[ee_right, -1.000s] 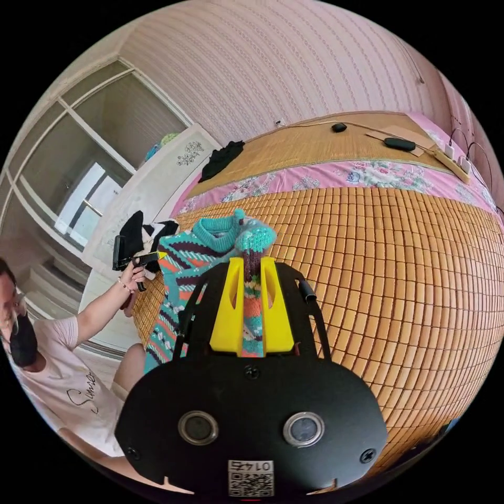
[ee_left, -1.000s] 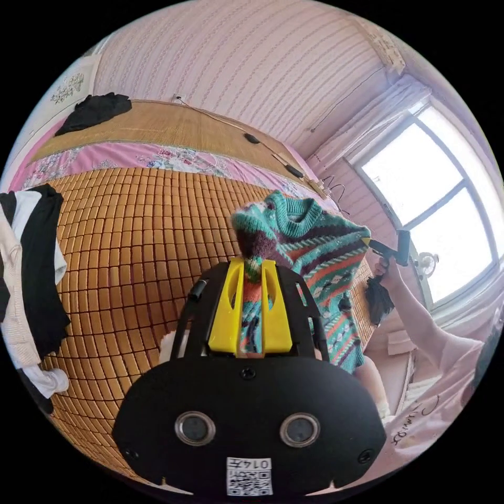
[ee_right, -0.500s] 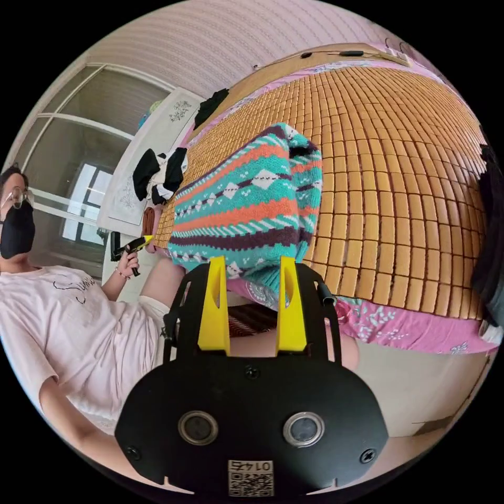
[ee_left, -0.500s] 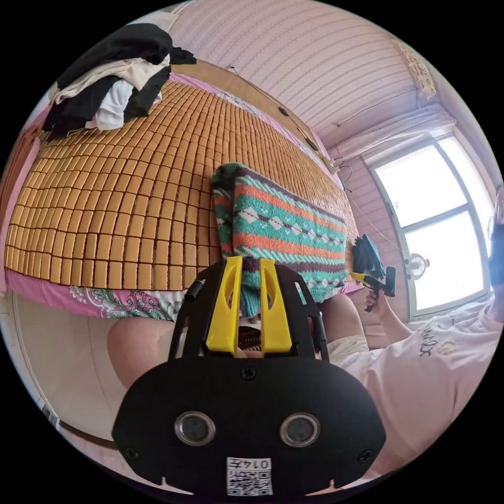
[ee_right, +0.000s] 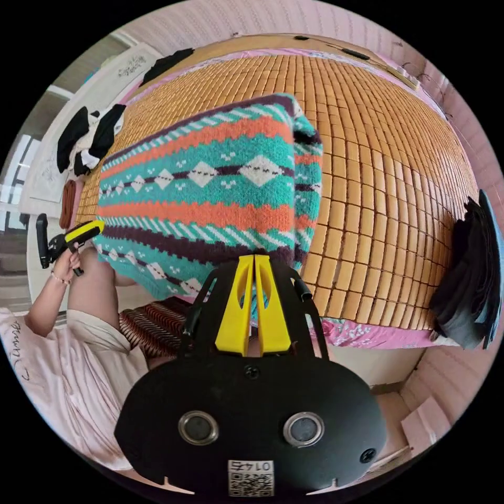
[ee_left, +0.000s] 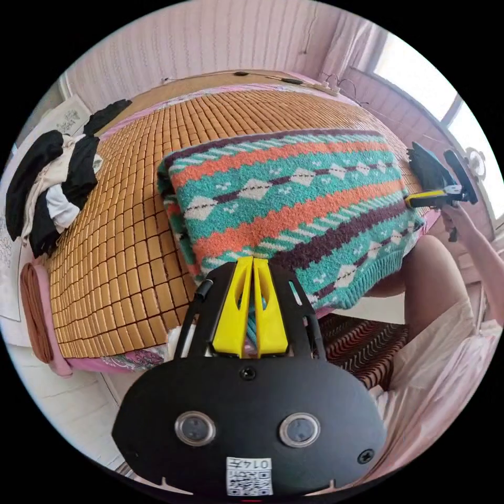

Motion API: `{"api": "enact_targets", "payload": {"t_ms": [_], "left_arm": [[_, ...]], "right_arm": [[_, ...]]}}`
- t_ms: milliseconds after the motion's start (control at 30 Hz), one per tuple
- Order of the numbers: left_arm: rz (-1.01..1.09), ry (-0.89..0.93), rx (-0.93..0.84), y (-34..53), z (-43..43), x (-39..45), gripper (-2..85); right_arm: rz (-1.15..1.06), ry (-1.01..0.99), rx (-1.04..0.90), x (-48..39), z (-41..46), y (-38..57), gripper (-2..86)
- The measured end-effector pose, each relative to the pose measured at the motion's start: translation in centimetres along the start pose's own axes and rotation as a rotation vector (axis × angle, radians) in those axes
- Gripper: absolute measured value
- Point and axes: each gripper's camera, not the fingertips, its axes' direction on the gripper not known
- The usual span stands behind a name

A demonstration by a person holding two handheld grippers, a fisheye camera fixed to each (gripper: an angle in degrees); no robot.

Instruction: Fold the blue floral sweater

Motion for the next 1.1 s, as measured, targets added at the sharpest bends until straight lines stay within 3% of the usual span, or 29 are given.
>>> {"api": "enact_targets", "payload": {"t_ms": [133,267,400,500,600,633,800,933,1100], "left_arm": [[-0.007,0.027,-0.038,-0.2,-0.4,1.6,-0.8],[0.092,0.109,0.106,-0.3,-3.9,5.2,-0.9],[0.246,0.26,0.085,-1.8,-2.0,11.6,-0.9],[0.336,0.216,0.084,-2.2,0.1,16.0,-0.9],[0.453,0.157,-0.045,-1.5,4.3,18.6,-0.9],[0.455,0.161,0.042,-0.8,4.3,18.7,-0.9],[0.433,0.207,-0.005,-1.8,4.7,19.6,-0.9],[0.477,0.19,0.022,-1.6,4.9,21.2,-0.9],[0.514,0.148,0.024,-1.5,6.5,22.9,-0.9]], "right_arm": [[-0.092,0.018,-0.088,-1.8,-0.2,-1.9,-0.3],[-0.199,0.061,0.012,-5.6,-4.5,-3.9,-0.4],[-0.498,-0.019,0.065,-15.6,-4.6,-11.0,-0.5],[-0.657,0.076,-0.023,-22.3,-1.1,-16.5,-0.6],[-0.683,0.22,-0.265,-25.1,7.0,-20.0,-0.6],[-0.675,0.201,-0.237,-25.5,6.8,-20.7,-0.7],[-0.747,0.104,-0.435,-25.4,5.2,-23.4,-0.6],[-0.75,0.211,-0.333,-25.2,3.2,-24.8,-0.6],[-0.675,0.204,-0.38,-23.6,5.8,-25.3,-0.5]]}}
